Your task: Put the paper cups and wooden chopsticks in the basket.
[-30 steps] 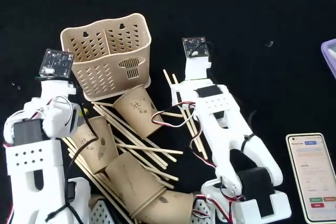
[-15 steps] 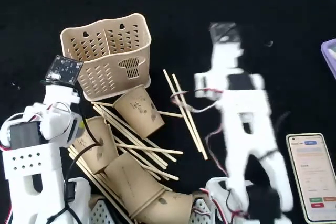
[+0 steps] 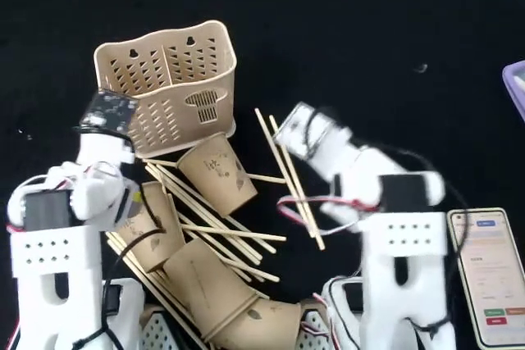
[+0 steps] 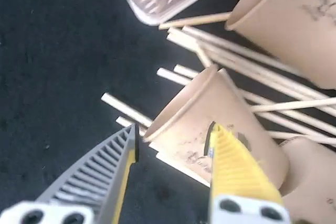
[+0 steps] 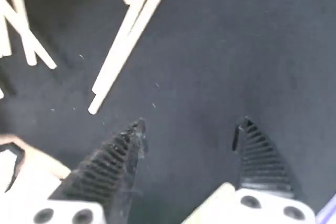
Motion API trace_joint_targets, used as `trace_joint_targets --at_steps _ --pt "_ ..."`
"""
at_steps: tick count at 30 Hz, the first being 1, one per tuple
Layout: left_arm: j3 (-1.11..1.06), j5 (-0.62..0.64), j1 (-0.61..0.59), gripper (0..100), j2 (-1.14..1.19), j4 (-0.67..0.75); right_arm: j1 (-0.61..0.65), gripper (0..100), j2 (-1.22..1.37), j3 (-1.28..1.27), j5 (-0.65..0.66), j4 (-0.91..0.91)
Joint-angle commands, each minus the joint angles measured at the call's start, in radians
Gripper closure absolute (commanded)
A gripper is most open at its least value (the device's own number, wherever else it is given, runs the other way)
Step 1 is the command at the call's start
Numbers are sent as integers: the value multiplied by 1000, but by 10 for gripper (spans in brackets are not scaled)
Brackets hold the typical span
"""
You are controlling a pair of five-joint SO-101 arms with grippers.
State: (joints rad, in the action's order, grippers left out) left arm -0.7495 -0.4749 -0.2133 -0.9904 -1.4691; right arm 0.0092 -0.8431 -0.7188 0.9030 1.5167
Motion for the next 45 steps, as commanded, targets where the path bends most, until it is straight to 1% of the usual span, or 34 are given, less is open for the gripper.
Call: trace_joint_targets --at_steps 1,3,5,8,11,13,15,18,20,24,30,35,38,41,45 --pt "56 72 87 770 -3 14 176 723 -61 -211 -127 -203" --pt "61 101 99 770 -3 17 262 723 -62 -305 -247 -324" --pt "70 126 104 770 -3 18 336 724 -64 -377 -331 -416" --pt "84 163 104 770 -3 63 394 724 -65 -432 -407 -497" --pt "71 209 105 770 -3 163 425 723 -65 -446 -450 -545" --pt "56 265 120 767 -2 227 420 724 -65 -452 -479 -566" --pt "42 322 177 765 -2 245 385 725 -65 -461 -517 -592" --pt "21 347 298 764 -2 250 302 725 -65 -503 -609 -680" --pt "-1 348 349 764 0 270 252 724 -65 -535 -652 -730" --pt "-82 348 355 764 0 399 207 724 -65 -562 -660 -743" --pt "-234 348 357 764 -2 634 201 724 -65 -578 -658 -744" --pt "-340 341 364 763 -2 767 206 724 -65 -587 -657 -746" --pt "-369 341 357 763 -2 818 206 724 -65 -587 -657 -746" --pt "-374 341 349 764 -3 825 204 724 -65 -587 -657 -746" --pt "-366 347 286 766 -12 829 206 724 -65 -587 -657 -746"
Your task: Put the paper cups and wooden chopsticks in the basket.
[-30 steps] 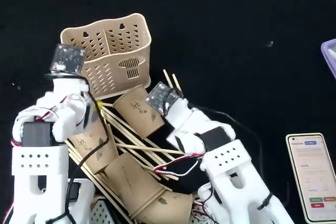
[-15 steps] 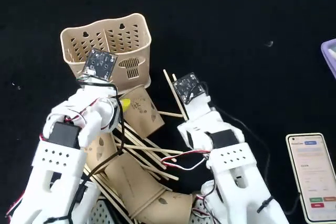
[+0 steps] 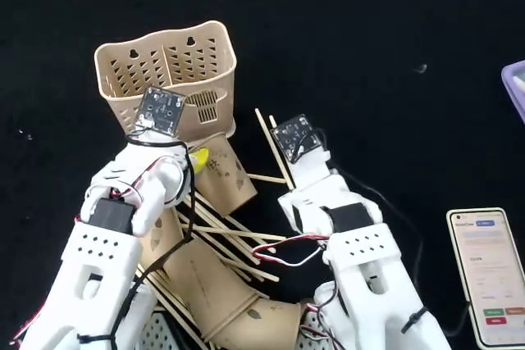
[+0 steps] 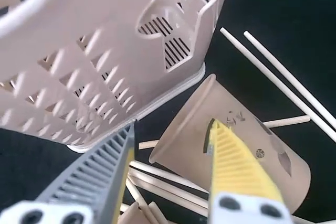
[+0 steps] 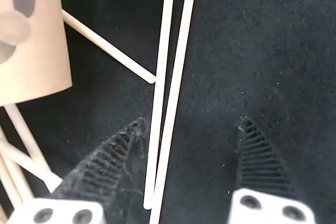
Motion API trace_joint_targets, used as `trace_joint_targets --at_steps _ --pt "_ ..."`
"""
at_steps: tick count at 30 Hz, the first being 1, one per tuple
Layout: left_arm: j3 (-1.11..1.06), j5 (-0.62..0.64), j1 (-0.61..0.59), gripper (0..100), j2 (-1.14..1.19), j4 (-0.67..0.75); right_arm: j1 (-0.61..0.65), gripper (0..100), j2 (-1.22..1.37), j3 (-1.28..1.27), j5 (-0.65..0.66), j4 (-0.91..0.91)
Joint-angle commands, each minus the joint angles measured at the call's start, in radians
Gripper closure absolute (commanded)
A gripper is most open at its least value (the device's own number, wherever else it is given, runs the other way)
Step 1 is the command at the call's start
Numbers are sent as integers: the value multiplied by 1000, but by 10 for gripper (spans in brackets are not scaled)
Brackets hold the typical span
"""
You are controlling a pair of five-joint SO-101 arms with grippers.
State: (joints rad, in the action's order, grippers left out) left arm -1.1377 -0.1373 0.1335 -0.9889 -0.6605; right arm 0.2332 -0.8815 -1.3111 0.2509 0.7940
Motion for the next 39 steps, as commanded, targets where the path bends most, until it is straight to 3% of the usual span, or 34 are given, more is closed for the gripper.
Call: trace_joint_targets --at_steps 1,5,14,17,22,27,30,35,39 --pt "18 9 -82 766 -14 31 -18 724 -27 5 -5 -23" --pt "-47 23 -151 767 -5 109 -18 724 -27 5 -5 -23" --pt "-147 292 -162 764 -14 206 -17 724 -27 5 -5 -23" --pt "-151 322 -162 764 -14 241 -17 724 -27 5 -5 -23" --pt "-165 315 -125 764 -5 238 -17 724 -27 5 -5 -23" --pt "-226 160 -18 764 -15 238 -21 724 -27 7 -5 -23" --pt "-232 138 10 764 -15 236 -23 723 -27 10 -5 -23" --pt "-151 137 70 764 -15 81 -29 724 -28 12 -5 -23" --pt "-65 137 188 764 -15 -43 -121 725 -28 38 -23 -23"
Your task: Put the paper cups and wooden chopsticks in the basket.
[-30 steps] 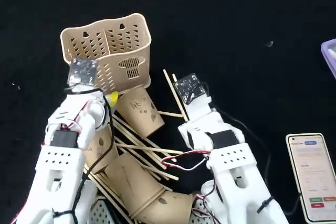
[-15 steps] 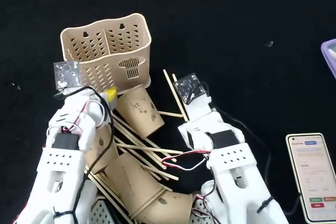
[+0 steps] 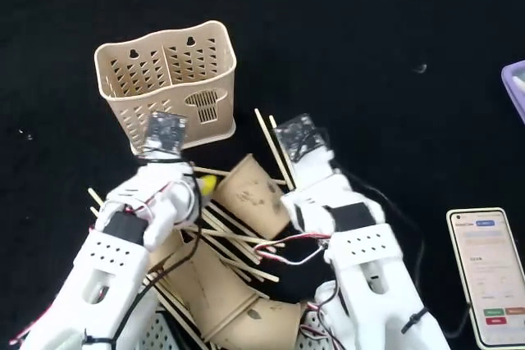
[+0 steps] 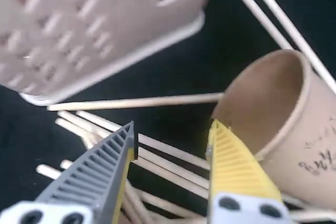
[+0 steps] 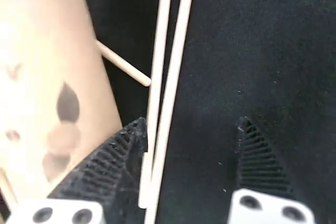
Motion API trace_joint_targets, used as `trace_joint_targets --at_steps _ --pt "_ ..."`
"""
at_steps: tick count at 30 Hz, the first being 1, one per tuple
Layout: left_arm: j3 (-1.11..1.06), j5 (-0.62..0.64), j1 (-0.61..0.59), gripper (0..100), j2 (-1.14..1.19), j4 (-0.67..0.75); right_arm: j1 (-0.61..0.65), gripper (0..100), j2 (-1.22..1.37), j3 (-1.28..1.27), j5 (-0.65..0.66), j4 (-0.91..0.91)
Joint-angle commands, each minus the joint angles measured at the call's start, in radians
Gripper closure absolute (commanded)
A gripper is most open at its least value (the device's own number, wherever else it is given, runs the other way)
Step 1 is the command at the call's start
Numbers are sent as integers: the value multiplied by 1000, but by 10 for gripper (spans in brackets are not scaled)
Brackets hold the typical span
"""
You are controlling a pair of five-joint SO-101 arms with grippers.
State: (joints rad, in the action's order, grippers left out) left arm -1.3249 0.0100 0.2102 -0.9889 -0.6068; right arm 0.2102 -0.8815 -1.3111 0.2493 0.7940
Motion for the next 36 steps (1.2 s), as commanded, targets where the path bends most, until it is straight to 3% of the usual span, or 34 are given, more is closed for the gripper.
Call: trace_joint_targets --at_steps 1,10,14,19,24,30,36 --pt "133 -11 145 764 -15 -101 -130 726 -28 45 -46 -25" --pt "234 -11 392 764 -5 -98 -353 726 -28 64 -158 -81" --pt "268 -5 440 764 -3 -87 -388 726 -28 64 -178 -94" --pt "248 0 453 764 11 32 -420 726 -28 73 -201 -94" --pt "282 66 513 764 173 117 -503 726 -28 93 -261 -94" --pt "456 68 590 764 374 46 -534 726 -28 91 -276 -112" --pt "582 61 599 764 384 -75 -537 726 -28 93 -290 -114"
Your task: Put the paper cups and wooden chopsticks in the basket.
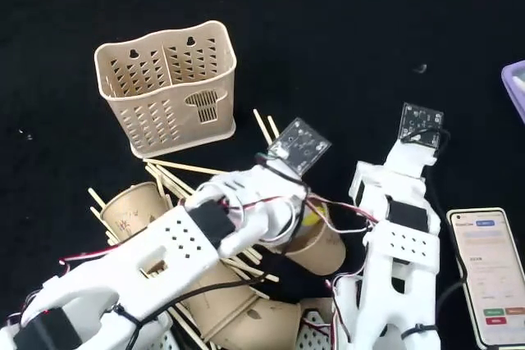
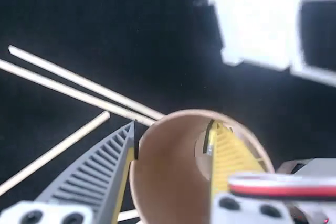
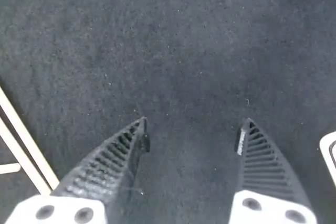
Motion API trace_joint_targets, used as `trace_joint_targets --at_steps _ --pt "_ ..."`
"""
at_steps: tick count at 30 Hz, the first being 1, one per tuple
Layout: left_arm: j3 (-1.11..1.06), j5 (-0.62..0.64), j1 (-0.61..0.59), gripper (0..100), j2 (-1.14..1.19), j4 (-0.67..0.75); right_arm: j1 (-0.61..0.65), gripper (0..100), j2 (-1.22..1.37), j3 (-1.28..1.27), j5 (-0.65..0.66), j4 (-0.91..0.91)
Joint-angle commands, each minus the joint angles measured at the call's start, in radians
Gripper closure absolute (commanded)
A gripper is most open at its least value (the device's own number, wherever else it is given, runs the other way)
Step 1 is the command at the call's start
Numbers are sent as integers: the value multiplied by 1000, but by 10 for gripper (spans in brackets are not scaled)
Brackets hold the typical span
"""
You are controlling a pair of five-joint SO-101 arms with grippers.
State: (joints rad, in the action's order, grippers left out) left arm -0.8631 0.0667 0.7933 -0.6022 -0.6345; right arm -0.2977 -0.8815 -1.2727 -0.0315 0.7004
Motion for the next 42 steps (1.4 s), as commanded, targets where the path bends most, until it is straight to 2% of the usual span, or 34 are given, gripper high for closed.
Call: trace_joint_targets --at_steps 1,8,14,18,21,26,30,33,35,38,42 --pt "130 3 13 764 -6 -52 -32 726 -28 54 -9 -18" --pt "206 3 21 764 2 -44 -176 726 -28 94 -78 -11" --pt "199 3 137 764 55 -46 -318 726 -27 163 -80 -11" --pt "249 2 54 764 68 -52 -354 726 -22 245 -64 86" --pt "292 2 -39 764 60 -68 -356 726 -21 326 -2 175" --pt "452 2 -147 764 -57 -249 -350 726 -21 478 109 327" --pt "549 2 -271 764 -190 -402 -241 726 -19 561 255 535" --pt "549 -8 -417 764 -269 -499 -75 726 -21 579 437 706" --pt "526 -71 -512 764 -308 -560 51 724 -24 573 532 790" --pt "449 -164 -651 767 -370 -628 215 724 -27 558 640 862" --pt "328 -221 -886 766 -433 -660 365 724 -27 561 703 908"
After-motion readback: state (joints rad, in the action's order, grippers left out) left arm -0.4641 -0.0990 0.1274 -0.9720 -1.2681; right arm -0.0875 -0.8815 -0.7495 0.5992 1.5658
